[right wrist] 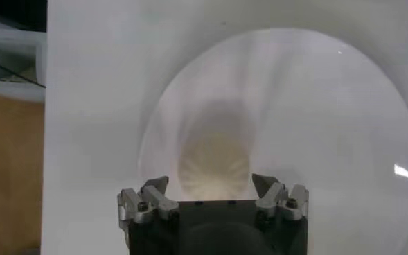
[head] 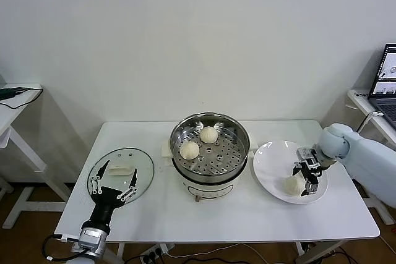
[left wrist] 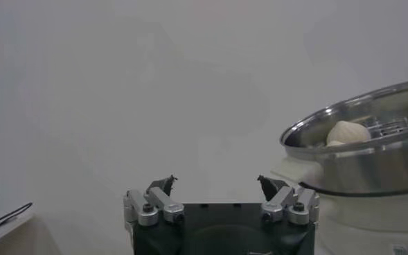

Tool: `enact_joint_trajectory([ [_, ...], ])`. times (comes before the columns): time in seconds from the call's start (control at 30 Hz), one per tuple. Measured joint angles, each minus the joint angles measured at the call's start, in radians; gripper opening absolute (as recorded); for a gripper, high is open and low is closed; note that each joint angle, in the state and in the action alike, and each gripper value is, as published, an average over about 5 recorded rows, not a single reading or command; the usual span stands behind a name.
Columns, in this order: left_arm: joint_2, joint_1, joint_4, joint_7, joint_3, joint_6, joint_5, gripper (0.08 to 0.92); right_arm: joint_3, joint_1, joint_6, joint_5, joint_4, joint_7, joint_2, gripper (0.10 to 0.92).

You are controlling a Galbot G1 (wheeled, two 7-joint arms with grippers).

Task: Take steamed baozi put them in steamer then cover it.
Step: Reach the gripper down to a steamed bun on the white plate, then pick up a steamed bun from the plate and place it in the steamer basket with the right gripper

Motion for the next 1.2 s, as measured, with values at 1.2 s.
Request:
enact_joint_trajectory([
  [1.2,0.000,-0.007,0.017,0.001,0.010,0.003,0.009,0.823,-0.077,0.213,0.025,0.109,0.011,-0.022,0.013,0.594],
])
